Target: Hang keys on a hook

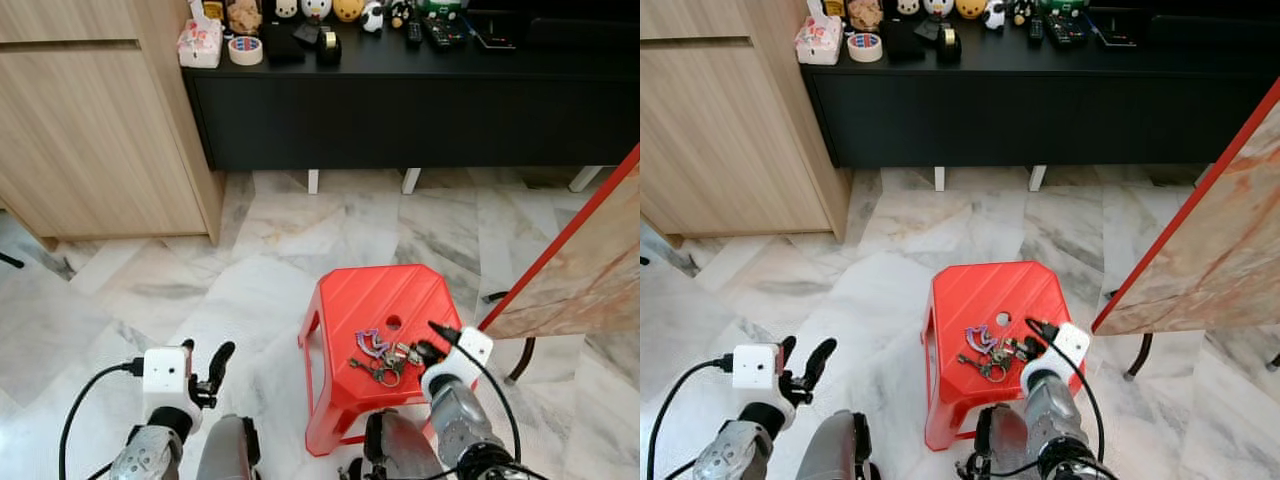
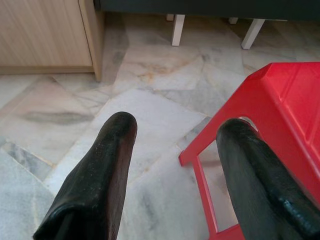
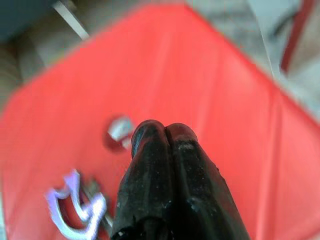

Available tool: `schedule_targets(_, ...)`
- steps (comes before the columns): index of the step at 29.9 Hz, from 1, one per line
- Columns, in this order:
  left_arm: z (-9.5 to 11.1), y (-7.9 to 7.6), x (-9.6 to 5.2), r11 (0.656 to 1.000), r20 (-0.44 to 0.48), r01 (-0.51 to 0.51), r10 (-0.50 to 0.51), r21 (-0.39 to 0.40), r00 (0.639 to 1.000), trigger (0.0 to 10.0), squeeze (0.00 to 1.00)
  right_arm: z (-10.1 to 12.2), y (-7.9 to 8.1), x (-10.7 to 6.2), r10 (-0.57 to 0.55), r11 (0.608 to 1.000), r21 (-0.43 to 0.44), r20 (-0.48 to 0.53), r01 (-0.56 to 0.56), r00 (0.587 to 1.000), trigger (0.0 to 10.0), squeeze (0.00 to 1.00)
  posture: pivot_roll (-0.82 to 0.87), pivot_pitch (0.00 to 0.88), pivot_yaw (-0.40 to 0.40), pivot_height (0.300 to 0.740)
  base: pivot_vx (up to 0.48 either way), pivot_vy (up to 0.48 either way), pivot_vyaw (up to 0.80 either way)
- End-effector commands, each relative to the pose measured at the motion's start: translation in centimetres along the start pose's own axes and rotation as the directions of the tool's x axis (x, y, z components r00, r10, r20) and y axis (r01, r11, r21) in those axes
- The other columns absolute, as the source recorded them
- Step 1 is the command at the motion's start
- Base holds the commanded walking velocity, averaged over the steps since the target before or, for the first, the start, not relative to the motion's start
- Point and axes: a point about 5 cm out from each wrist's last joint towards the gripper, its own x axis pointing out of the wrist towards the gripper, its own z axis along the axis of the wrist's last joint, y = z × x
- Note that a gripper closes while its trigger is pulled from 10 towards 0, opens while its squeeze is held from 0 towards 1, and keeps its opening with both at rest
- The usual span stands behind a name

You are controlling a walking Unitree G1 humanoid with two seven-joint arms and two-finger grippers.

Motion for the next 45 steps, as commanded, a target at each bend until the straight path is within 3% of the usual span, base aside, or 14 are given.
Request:
schedule_targets(1,-0.4,0.0,-0.1,1.0,-0.012,-0.004,0.004,0.008,1.0,10.0,0.0,-0.1,-0.2,-0.2,0.013,0.999,-0.035,0.017,-0.012,1.0,0.0,0.0,0.06,0.144,-0.089,0.616,0.0,0.0,0.0)
schedule_targets(2,-0.4,0.0,0.1,1.0,-0.009,-0.004,0.004,0.007,1.0,10.0,0.0,0.1,0.0,-0.2,0.028,0.999,-0.047,0.037,-0.026,0.999,3.0,0.0,0.06,0.142,-0.089,0.616,0.0,0.0,0.0)
schedule_targets(4,-0.3,-0.2,0.4,1.0,-0.004,-0.002,0.002,0.004,1.0,10.0,0.0,0.3,0.1,-0.3,0.05,0.998,-0.052,0.066,-0.047,0.997,3.9,0.0,0.06,0.135,-0.09,0.616,0.0,0.0,0.0)
schedule_targets(5,-0.4,-0.2,0.6,1.0,-0.005,-0.002,0.002,0.003,1.0,10.0,0.0,0.4,0.2,-0.4,0.06,0.997,-0.054,0.079,-0.056,0.995,5.1,0.0,0.06,0.128,-0.089,0.616,0.0,0.0,0.0)
schedule_targets(6,-0.4,-0.2,0.7,1.0,-0.005,-0.001,0.001,0.002,1.0,10.0,0.0,0.3,0.2,-0.4,0.062,0.997,-0.056,0.08,-0.058,0.995,10.0,0.0,0.05,0.125,-0.089,0.616,0.0,0.0,0.0)
schedule_targets(9,-0.5,-0.4,0.8,1.0,-0.005,0.002,-0.002,0.002,1.0,10.0,0.0,-0.3,-0.1,-0.7,0.067,0.996,-0.064,0.052,-0.064,0.996,10.0,0.0,0.05,0.123,-0.089,0.616,0.0,0.0,0.0)
schedule_targets(12,-0.5,-0.5,0.9,1.0,-0.003,0.003,-0.003,0.004,1.0,10.0,0.0,-1.7,-0.4,-0.9,0.059,0.994,-0.092,-0.039,-0.062,0.998,10.0,0.0,0.05,0.123,-0.089,0.616,0.0,0.0,0.0)
schedule_targets(13,-0.5,-0.5,0.9,1.0,-0.002,0.003,-0.003,0.004,1.0,10.0,0.0,-2.0,-0.5,-1.0,0.057,0.993,-0.104,-0.059,-0.063,0.997,10.0,0.22,0.05,0.123,-0.089,0.616,0.0,0.0,0.0)
schedule_targets(14,-0.5,-0.5,0.9,1.0,0.001,0.003,-0.003,0.005,1.0,10.0,0.0,-2.4,-0.5,-1.0,0.06,0.992,-0.105,-0.084,-0.069,0.995,10.0,1.0,0.06,0.13,-0.09,0.616,0.0,0.0,0.0)
schedule_targets(23,-0.5,0.0,0.5,1.0,0.002,-0.003,0.003,0.01,1.0,10.0,0.0,-2.6,0.0,-0.8,0.052,0.998,-0.018,-0.121,-0.055,0.991,10.0,1.0,0.06,0.147,-0.09,0.616,0.0,0.0,0.0)
schedule_targets(28,-0.5,0.0,0.4,1.0,0.0,-0.005,0.005,0.012,1.0,10.0,0.0,-2.5,0.2,-0.6,0.047,0.99,0.141,-0.131,-0.029,0.99,10.0,1.0,0.07,0.154,-0.091,0.616,0.0,0.0,0.0)
schedule_targets(33,-0.6,0.0,0.3,1.0,-0.003,-0.007,0.007,0.013,1.0,10.0,0.0,-2.8,-0.4,-0.8,0.028,0.997,0.074,-0.154,-0.016,0.988,10.0,1.0,0.07,0.152,-0.091,0.616,0.0,0.0,0.0)
schedule_targets(45,-0.7,-0.1,0.4,1.0,-0.003,-0.006,0.006,0.012,1.0,10.0,0.0,-3.3,-2.6,-1.4,-0.052,0.997,0.055,-0.176,0.062,0.983,10.0,0.98,0.07,0.137,-0.09,0.616,0.0,0.0,0.0)
